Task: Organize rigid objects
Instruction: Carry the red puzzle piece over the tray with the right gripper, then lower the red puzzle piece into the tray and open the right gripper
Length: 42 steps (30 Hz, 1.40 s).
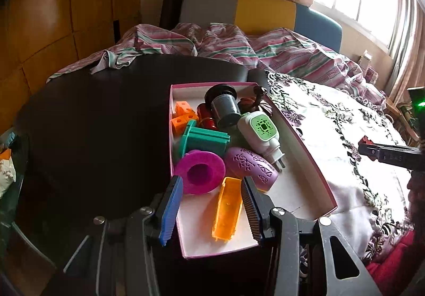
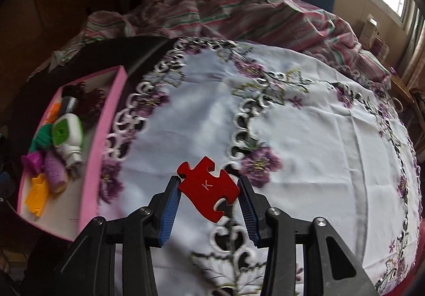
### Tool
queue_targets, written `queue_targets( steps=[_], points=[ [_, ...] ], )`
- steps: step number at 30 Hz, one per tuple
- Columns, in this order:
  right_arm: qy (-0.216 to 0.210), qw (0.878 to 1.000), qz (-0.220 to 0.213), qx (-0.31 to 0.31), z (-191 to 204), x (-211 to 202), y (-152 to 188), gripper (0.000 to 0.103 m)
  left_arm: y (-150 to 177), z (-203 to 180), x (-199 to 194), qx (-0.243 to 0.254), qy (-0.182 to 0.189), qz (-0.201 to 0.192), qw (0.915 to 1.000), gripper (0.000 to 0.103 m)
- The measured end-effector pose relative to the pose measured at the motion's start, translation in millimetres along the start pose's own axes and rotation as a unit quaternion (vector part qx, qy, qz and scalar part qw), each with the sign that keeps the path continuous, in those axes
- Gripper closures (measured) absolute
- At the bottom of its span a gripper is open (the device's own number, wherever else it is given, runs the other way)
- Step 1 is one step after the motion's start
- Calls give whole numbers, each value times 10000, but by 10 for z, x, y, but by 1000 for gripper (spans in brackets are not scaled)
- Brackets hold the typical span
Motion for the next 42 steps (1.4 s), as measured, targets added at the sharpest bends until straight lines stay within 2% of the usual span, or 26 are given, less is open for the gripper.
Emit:
queue_targets(
  steps=[8, 16, 22, 27, 31, 42],
  points=[
    [-637, 9977, -146, -173, 553, -139, 33, 59, 29, 79, 19, -117, -69, 63, 9999, 56],
    [-1308, 9897, -194, -545, 1138, -246, 59, 59, 19, 262, -17, -279, -295, -5, 9992, 57],
    [-1671, 9823, 87, -842, 1537, -125, 181, 59, 37, 351, -39, -314, -428, -10, 9986, 57],
    [-1509, 9830, 389, -974, 1746, 80, 284, 59, 54, 361, -14, -283, -457, 47, 9985, 57],
    [-1205, 9855, 618, -1020, 1735, 230, 387, 59, 54, 348, -16, -261, -457, 16, 9986, 56],
    [-1048, 9860, 345, -1253, 1775, 133, 475, 59, 56, 340, 1, -239, -486, 56, 9985, 56]
  ],
)
Point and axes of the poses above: each gripper's, at about its wrist camera, not at the fingertips, and x roughly the way its jaws point, z to its left, y to its underside, the point moved 1 cm from there along x, roughly the way its jaws point, and after that the axes turned 14 degrees about -z, right-handed, at the moved point
